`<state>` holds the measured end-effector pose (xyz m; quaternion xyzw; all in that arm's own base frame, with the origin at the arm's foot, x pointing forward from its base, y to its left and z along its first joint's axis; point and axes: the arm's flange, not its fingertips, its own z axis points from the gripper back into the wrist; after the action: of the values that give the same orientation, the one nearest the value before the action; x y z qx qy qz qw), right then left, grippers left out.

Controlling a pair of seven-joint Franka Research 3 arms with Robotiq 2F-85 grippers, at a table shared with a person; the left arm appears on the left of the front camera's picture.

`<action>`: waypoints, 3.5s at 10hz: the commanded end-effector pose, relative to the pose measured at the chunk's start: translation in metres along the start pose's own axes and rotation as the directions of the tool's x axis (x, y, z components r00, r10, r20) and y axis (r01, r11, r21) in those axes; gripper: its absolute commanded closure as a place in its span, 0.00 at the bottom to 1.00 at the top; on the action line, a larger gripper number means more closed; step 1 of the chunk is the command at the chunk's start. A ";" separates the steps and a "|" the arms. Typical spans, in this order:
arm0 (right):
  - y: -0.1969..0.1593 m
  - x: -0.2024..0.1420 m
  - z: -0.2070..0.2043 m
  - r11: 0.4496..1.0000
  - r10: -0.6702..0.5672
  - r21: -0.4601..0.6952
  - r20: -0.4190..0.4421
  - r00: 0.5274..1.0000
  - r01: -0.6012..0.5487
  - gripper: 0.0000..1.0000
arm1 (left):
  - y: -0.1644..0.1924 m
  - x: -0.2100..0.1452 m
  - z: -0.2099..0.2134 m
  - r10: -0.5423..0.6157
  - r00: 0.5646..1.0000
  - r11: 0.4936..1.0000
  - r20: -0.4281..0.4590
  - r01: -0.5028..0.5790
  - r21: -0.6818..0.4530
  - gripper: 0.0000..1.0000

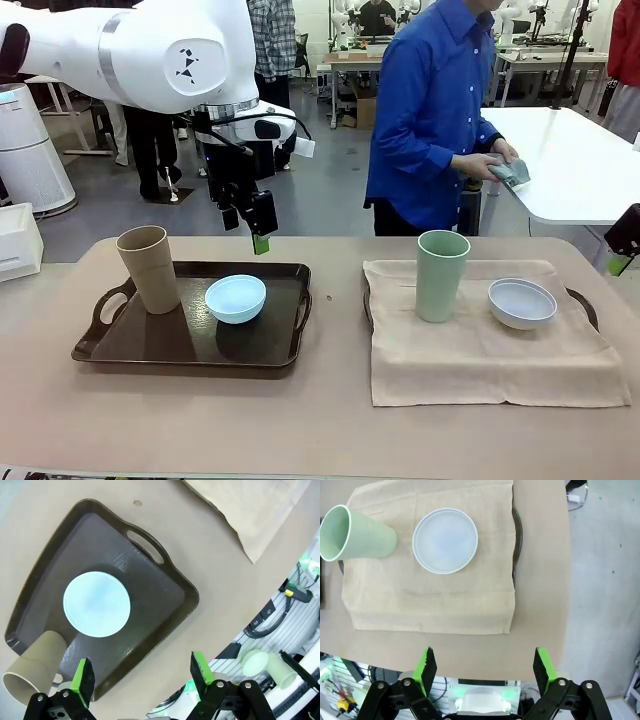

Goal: Set up a tray with a mat and arrange the tableware.
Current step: Pick up the Picnic Bowl and Reusable plastic cup from the Handle tray in front of the human's position and hold them in the air.

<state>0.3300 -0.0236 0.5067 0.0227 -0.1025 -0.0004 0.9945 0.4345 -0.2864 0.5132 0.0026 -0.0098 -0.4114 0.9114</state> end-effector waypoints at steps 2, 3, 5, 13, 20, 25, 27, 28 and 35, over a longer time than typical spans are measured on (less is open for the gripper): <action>0.000 0.000 0.000 1.000 0.006 0.000 0.003 1.000 -0.006 0.00 | 0.000 0.000 0.002 -0.007 1.000 1.000 -0.004 0.007 0.021 0.00; 0.000 0.000 0.000 1.000 0.006 0.000 0.003 1.000 -0.006 0.00 | 0.000 0.000 0.002 -0.007 1.000 1.000 -0.004 0.007 0.021 0.00; 0.000 0.000 0.000 1.000 0.000 0.000 0.000 1.000 0.000 0.00 | 0.000 0.000 0.001 0.000 1.000 1.000 0.001 0.000 0.000 0.00; -0.105 -0.011 0.022 0.913 -0.053 0.405 -0.005 0.999 0.051 0.00 | 0.139 -0.209 0.008 0.428 0.875 0.860 0.225 -0.318 -0.399 0.00; -0.213 -0.026 0.047 0.684 -0.275 0.701 -0.005 0.962 0.199 0.00 | 0.200 -0.342 0.000 0.725 0.658 0.567 0.202 -0.404 -0.718 0.00; -0.214 -0.029 0.029 0.711 -0.259 0.671 -0.031 0.965 0.212 0.00 | 0.207 -0.383 -0.016 0.889 0.454 0.302 -0.064 -0.684 -0.665 0.00; -0.209 -0.028 0.023 0.718 -0.248 0.660 -0.052 0.967 0.219 0.00 | 0.197 -0.377 -0.006 0.899 0.430 0.288 -0.077 -0.717 -0.635 0.00; -0.207 -0.028 0.021 0.721 -0.244 0.656 -0.058 0.968 0.221 0.00 | 0.195 -0.375 -0.003 0.907 0.412 0.280 -0.086 -0.743 -0.608 0.00; -0.198 -0.026 0.012 0.746 -0.222 0.629 -0.077 0.972 0.221 0.00 | 0.206 -0.382 0.005 0.820 0.529 0.563 0.220 -0.675 -0.476 0.00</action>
<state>0.3050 -0.2221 0.5118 0.3852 -0.0958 -0.0922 0.9132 0.3376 0.1377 0.5299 -0.2399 -0.1187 0.0643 0.9614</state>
